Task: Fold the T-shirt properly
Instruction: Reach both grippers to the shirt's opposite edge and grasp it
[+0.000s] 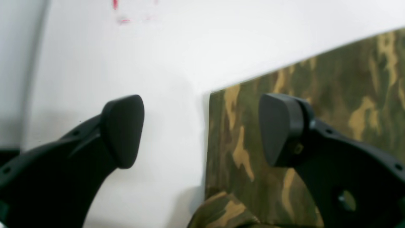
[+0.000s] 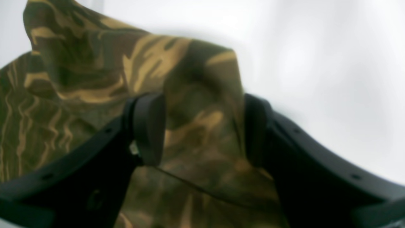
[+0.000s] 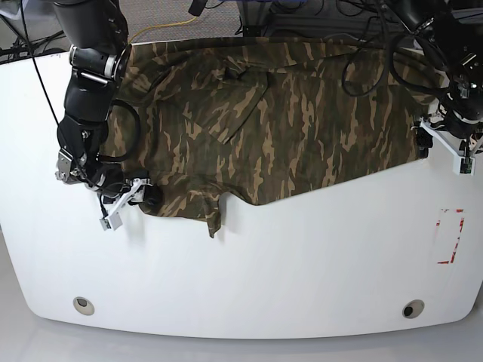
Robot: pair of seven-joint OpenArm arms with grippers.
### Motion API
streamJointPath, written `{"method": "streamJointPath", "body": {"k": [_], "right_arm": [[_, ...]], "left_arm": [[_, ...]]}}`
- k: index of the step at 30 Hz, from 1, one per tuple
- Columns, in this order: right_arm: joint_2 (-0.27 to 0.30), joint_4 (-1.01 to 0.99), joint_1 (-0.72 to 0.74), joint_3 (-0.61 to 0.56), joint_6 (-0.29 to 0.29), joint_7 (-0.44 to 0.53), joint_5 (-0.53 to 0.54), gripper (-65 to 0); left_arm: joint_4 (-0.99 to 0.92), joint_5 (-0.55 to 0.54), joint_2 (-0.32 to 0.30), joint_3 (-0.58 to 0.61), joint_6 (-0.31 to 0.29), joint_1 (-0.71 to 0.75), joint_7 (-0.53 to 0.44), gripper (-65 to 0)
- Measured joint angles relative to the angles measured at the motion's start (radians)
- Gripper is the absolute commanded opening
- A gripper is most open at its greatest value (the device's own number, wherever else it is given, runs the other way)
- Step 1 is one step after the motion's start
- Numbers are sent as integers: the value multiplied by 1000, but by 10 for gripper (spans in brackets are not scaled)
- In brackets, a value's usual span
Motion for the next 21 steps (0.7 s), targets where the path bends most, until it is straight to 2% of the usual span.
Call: {"method": "streamJointPath", "body": {"k": [6,7,15,21], "right_arm": [[-11,-1,0,-5,0,-9,-7,-634],[-10,-2,0,-5,0,-12,-8,-650],[-8,-3,5,-5,-3,-22,-14,-650],[-3,-2,5,-5,-3,-24,-15,-650]], "left_arm": [[-181,-3,-6,-2,4,-90,-4,-119],[-206,-2,-5,0,4,-101,-2,-119],[-359,2,-16,5,4,-182,-2,-119],[-449,2,-32,81,7,-198,-3,-119]]}}
